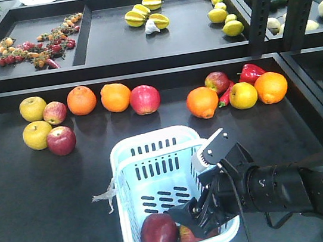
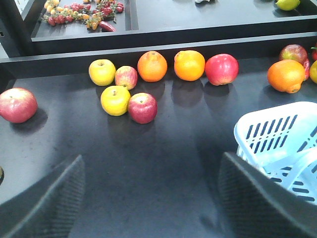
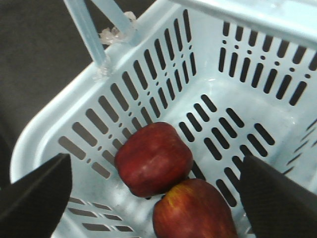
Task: Pick three apples into basket with both arms
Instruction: 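Open the right gripper to release the apple into the basket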
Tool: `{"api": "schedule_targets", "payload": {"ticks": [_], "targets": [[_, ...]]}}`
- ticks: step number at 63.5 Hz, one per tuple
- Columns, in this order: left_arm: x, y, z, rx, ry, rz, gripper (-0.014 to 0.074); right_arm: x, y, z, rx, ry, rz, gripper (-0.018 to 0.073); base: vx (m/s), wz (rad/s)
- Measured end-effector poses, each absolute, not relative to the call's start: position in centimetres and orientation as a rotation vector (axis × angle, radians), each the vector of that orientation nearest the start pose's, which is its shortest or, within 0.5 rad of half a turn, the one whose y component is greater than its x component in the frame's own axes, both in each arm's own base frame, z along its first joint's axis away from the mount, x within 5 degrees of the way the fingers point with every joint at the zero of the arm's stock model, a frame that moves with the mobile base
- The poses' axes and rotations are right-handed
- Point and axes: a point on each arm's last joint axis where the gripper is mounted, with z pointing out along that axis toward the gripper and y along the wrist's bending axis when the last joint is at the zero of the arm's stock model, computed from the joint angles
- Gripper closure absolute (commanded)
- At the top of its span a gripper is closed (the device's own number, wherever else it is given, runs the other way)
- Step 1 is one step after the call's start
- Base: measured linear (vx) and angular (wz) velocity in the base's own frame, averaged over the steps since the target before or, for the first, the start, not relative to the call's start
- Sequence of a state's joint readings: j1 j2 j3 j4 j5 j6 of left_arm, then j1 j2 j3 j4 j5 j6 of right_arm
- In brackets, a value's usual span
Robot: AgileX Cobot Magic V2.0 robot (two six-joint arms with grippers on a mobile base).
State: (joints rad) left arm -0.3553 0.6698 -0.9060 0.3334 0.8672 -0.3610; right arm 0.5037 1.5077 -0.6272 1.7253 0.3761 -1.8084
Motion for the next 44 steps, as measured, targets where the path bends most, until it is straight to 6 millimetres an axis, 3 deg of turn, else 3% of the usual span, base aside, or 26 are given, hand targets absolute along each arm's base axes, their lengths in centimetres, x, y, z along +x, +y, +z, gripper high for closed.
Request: {"api": "schedule_targets", "payload": {"ticks": [44], "targets": [[11.10, -1.70, 38.56, 0.070, 2.068, -0.041, 0.0052, 22.05, 15.83, 19.29, -0.841, 2.229, 0.637, -0.0060, 0.00, 0.00]]}}
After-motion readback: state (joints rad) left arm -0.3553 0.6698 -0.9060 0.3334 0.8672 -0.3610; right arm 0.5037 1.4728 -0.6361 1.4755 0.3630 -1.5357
